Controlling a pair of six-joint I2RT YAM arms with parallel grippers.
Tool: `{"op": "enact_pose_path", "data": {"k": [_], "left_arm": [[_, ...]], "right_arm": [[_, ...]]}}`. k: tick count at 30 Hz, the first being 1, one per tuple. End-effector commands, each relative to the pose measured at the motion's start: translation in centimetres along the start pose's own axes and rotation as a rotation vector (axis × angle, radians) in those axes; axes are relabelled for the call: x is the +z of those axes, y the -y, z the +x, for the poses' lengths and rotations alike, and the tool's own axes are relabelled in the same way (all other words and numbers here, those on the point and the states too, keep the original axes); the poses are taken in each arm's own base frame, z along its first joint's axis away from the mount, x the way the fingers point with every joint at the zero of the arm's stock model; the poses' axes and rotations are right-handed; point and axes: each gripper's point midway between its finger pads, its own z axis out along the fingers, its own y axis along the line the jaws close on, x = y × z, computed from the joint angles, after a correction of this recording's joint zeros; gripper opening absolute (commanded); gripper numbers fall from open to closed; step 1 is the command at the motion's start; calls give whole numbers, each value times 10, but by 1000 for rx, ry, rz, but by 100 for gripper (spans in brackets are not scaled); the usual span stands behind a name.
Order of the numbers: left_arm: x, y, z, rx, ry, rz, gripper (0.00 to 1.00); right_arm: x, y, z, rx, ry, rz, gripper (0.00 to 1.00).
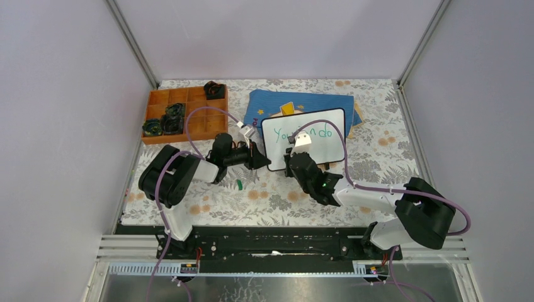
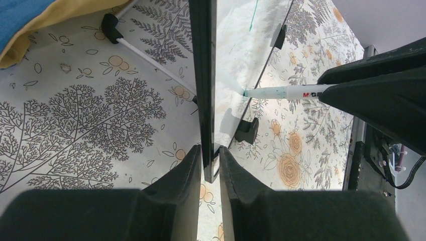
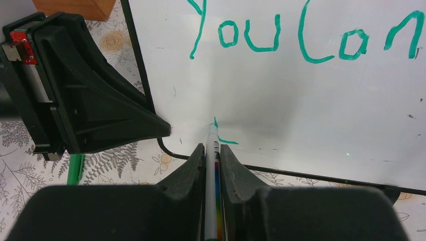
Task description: Write a sentence on the whiteboard
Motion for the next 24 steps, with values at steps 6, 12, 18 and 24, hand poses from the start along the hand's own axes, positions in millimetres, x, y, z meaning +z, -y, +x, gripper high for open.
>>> {"op": "enact_pose_path", "data": {"k": [6,12,18,24], "left_arm": [[0,-10,-6,31,11,-56,25],[0,-10,-7,29,12,-55,25],[0,-10,-7,32,12,-55,25],[0,-9,-6,31,11,-53,25]], "right_arm": [[-4,19,-21,37,49,67,0],[-10,14,-26,46,69,17,0],[-18,15,-47,49,133,1,0],[-14,18,-60,61,149,6,0]]}}
